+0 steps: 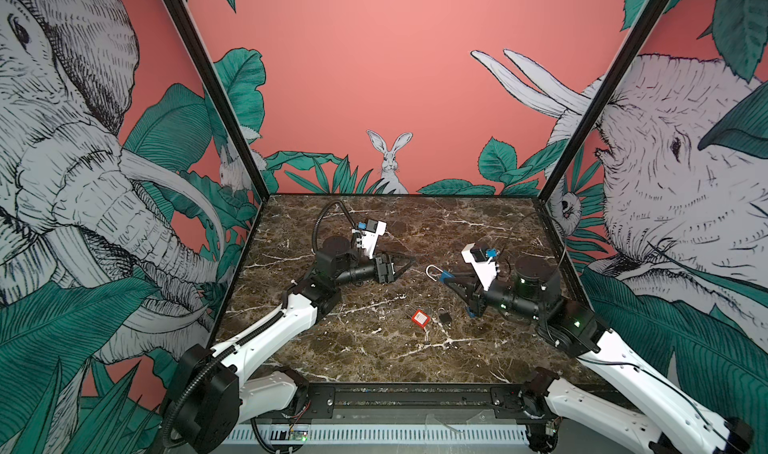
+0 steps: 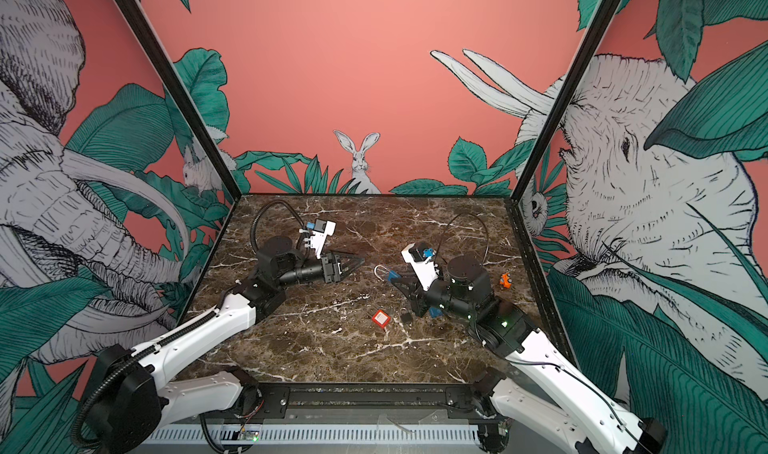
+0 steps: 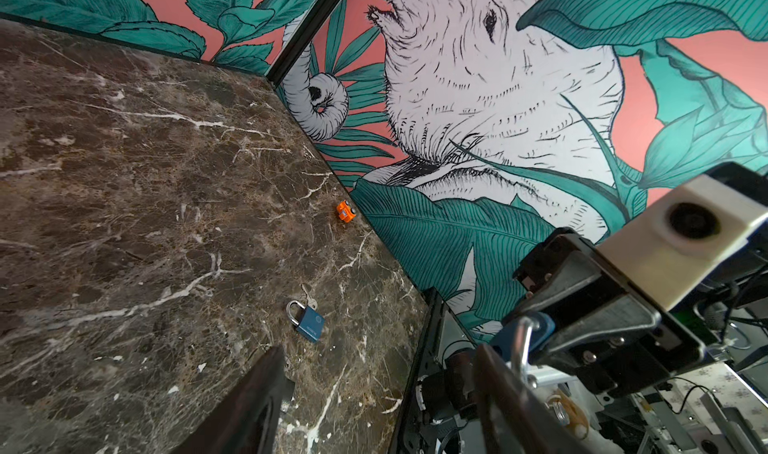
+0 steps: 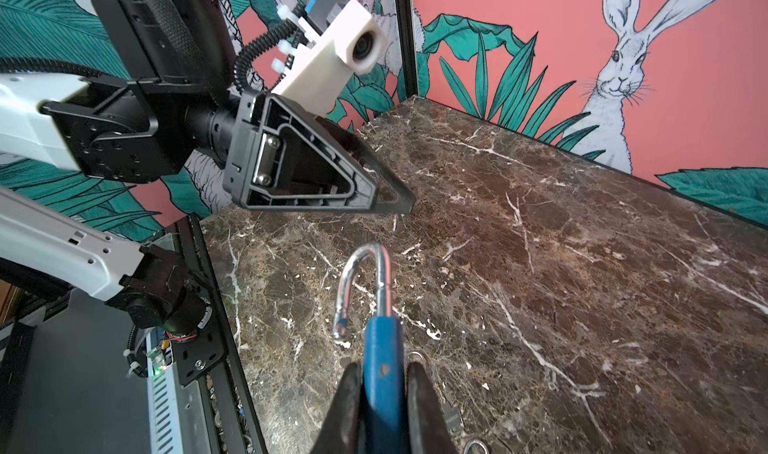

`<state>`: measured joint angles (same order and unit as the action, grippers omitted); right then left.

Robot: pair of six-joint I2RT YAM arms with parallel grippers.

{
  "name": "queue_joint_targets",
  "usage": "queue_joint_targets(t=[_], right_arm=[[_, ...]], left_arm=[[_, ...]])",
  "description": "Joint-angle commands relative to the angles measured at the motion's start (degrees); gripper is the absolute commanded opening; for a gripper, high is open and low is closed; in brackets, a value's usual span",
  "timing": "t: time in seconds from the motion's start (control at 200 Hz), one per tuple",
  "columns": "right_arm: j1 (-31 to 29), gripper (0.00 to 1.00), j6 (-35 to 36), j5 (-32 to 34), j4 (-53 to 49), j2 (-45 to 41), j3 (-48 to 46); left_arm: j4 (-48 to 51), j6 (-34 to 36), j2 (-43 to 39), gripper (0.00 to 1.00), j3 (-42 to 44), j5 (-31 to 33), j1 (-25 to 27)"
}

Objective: Lock with the key

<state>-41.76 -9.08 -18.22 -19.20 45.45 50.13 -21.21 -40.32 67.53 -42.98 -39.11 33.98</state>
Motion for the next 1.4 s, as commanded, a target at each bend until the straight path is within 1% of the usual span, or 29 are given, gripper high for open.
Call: queue_joint_targets(t=[0.0, 0.055, 0.1, 0.17, 0.265, 0.32, 0.365, 0.4, 0.485, 0.55, 0.61, 0.725, 0.81, 0.94, 1.025, 1.075, 1.125, 1.31, 1.395], right_arm=[[0.83, 0.0, -2.87, -0.01, 1.46, -1.25, -0.93], [2.12, 0.0, -4.77, -1.55, 0.55, -0.56, -0.37], [3.92, 0.0, -7.03, -4.23, -0.59, 0.61, 0.58], [7.97, 0.0, -11.1, -11.54, -1.54, 3.35, 1.8], [12.16, 0.0, -17.77, -20.76, 0.45, 7.18, 1.83], [13.72, 0.0, -20.41, -25.34, 2.71, 9.2, 1.32], [14.49, 0.0, -21.55, -27.41, 4.41, 10.14, 1.11], [14.77, 0.0, -21.49, -27.93, 5.2, 10.23, 1.11], [15.16, 0.0, -17.08, -25.13, 2.05, 8.61, 1.46], [15.93, 0.0, -15.53, -25.35, 2.25, 8.07, 0.46], [16.82, 0.0, -17.18, -28.49, 5.69, 8.51, -1.17], [17.14, 0.0, -19.62, -30.49, 12.27, 8.68, -3.95], [17.07, 0.0, -19.69, -31.91, 12.83, 9.17, -3.82], [17.04, 0.0, -20.54, -33.67, 14.25, 9.63, -3.83], [17.06, 0.0, -20.65, -34.79, 14.73, 9.89, -3.81], [17.04, 0.0, -21.04, -35.7, 15.44, 10.09, -3.86], [17.03, 0.0, -21.17, -36.21, 15.77, 10.18, -3.99], [17.06, 0.0, -21.0, -37.19, 15.78, 10.93, -3.81], [17.12, 0.0, -20.94, -37.44, 15.89, 11.22, -3.87]], left_arm=[[0.56, 3.67, 0.25, 0.72, 0.02, -0.37, -0.12], [1.25, 4.25, 0.52, 0.71, -0.02, -0.88, -0.16], [0.71, 4.28, 0.5, 0.71, 0.49, -0.92, -0.2], [0.17, 4.23, 0.57, 0.7, 1.17, -0.99, -0.2], [0.08, 4.05, 1.2, 0.7, 1.45, -1.14, -0.17], [-0.18, 3.74, 1.63, 0.69, 1.41, -1.52, -0.23], [-0.5, 3.59, 1.71, 0.69, 1.54, -1.67, -0.27], [-0.41, 3.49, 1.61, 0.69, 1.67, -1.54, -0.24], [-0.08, 3.62, 1.16, 0.69, 1.93, -1.42, -0.39], [0.16, 3.81, 0.88, 0.69, 2.11, -1.58, -0.4], [0.64, 3.93, 0.64, 0.68, 2.2, -1.75, -0.44], [0.4, 3.87, 1.23, 0.66, 2.27, -2.9, -0.36], [-1.91, 2.53, 1.87, 0.64, 2.58, -4.09, -0.42], [-10.6, -1.93, 3.54, 0.58, 3.79, -7.73, -0.4], [-13.71, -2.86, 4.88, 0.52, 3.7, -10.29, 0.02], [-15.55, -3.43, 5.46, 0.52, 3.69, -11.88, 0.28], [-15.98, -3.51, 5.84, 0.51, 3.46, -12.94, 0.5], [-16.22, -3.31, 5.58, 0.44, 3.26, -13.36, 0.91], [-16.27, -3.34, 5.92, 0.44, 2.91, -13.61, 1.32]])
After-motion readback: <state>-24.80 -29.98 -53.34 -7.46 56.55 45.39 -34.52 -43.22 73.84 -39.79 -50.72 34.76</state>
